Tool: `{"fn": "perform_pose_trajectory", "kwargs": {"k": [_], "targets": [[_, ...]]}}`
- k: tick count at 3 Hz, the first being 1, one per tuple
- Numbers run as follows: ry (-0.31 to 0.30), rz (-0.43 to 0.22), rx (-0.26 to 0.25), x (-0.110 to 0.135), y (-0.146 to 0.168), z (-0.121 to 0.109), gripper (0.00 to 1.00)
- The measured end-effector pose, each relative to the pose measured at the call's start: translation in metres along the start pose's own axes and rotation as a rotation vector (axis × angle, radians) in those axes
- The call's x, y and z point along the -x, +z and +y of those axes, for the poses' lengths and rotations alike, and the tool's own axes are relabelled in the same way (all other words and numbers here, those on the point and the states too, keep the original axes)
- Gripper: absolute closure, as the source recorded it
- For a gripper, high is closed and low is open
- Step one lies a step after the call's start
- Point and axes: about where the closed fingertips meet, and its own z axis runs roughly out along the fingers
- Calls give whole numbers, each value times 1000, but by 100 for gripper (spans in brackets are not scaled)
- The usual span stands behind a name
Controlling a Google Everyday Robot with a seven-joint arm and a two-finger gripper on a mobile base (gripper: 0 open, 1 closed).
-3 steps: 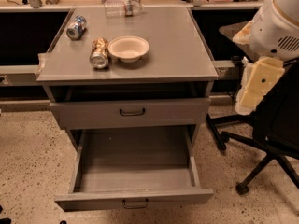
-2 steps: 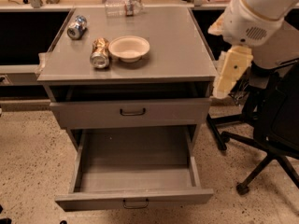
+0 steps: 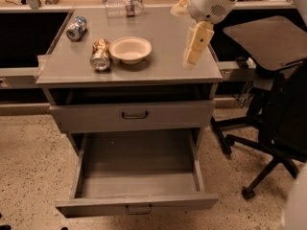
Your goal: Place orange can into middle drawer
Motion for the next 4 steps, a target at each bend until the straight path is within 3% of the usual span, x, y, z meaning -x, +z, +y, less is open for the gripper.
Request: {"fn": "perform_pose_trajectory", "kwargs": {"k": [1,2,3,4], "targets": [[-33,-146,72,38,28,-24,0],[-50,-236,140,79,55,-37,0],[-76,-292,173,117,78,-45,0],[-83,-305,182,142,104,-53,0]]}}
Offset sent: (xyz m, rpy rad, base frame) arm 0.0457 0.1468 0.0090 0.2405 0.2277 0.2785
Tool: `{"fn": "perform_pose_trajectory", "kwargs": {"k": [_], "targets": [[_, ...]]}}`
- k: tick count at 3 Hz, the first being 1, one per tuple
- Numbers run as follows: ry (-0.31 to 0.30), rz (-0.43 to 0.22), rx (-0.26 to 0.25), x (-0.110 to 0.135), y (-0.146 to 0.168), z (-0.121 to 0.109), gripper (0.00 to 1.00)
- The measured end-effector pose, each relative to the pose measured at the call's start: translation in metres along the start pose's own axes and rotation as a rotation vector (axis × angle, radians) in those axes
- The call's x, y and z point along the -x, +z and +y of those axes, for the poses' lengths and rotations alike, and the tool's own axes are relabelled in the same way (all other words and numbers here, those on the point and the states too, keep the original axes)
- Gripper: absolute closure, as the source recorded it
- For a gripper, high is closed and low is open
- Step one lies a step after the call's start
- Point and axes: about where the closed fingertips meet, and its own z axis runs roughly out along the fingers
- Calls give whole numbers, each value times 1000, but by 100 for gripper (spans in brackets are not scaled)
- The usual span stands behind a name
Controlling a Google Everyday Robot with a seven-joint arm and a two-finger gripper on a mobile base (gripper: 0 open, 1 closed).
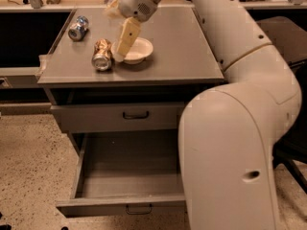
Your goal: Place orange can into middle drawer
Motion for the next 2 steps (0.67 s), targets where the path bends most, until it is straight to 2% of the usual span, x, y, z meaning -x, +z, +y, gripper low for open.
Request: {"fn": "perform_pose_trajectory", "kwargs": {"k": [2], "targets": [[45,10,35,-7,48,-18,0]]}}
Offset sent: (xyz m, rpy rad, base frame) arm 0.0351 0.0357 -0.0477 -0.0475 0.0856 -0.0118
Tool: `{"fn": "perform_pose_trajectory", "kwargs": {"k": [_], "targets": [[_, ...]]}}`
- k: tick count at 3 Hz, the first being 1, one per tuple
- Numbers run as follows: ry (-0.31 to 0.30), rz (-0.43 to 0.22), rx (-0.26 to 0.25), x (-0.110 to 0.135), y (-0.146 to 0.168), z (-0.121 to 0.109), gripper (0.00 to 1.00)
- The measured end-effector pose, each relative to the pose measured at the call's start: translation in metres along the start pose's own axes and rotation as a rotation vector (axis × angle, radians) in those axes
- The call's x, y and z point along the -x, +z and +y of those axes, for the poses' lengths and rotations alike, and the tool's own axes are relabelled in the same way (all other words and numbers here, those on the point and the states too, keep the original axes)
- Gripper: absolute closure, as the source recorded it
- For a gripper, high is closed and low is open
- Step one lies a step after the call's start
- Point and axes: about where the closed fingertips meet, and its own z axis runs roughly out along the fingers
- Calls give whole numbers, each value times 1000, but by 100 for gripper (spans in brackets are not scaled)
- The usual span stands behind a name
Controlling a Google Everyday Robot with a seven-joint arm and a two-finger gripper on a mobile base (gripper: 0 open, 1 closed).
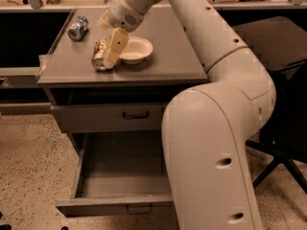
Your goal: Place orange can into middle drawer
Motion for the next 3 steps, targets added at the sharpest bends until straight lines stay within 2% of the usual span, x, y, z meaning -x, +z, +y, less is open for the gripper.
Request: {"fn": "perform_pose_trajectory", "kwargs": {"k": [2,3], "targets": [[36,-5,-50,4,13,-36,0],[47,40,-84,3,26,-55,0]]}}
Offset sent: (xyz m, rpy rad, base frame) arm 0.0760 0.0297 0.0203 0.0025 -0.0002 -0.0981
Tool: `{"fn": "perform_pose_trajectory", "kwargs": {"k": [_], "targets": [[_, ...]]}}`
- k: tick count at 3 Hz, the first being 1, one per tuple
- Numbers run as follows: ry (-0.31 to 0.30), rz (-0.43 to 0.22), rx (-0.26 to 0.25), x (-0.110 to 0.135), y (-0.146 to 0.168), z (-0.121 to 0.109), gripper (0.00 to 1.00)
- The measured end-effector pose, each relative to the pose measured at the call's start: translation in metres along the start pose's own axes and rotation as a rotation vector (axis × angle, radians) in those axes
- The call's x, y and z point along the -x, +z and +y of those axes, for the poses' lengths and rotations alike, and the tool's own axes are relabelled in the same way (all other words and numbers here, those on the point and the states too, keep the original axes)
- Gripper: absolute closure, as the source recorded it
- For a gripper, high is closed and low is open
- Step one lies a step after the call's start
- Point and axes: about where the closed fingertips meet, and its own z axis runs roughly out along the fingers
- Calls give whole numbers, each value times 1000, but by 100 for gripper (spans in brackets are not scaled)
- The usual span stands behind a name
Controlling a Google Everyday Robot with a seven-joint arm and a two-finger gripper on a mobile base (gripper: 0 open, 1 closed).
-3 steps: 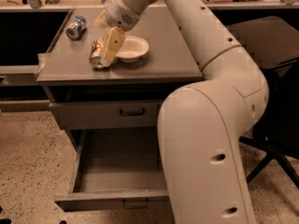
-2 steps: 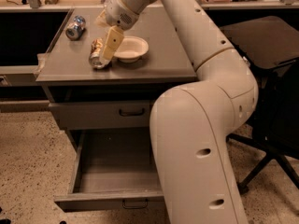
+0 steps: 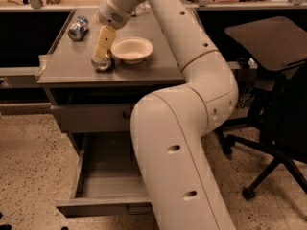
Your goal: Place orange can into middle drawer
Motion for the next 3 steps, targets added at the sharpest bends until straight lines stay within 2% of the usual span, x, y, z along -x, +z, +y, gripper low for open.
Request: {"fn": "perform_pose_trajectory", "kwargs": {"k": [3], "targets": [[30,90,0,-34,33,-17,0]]}}
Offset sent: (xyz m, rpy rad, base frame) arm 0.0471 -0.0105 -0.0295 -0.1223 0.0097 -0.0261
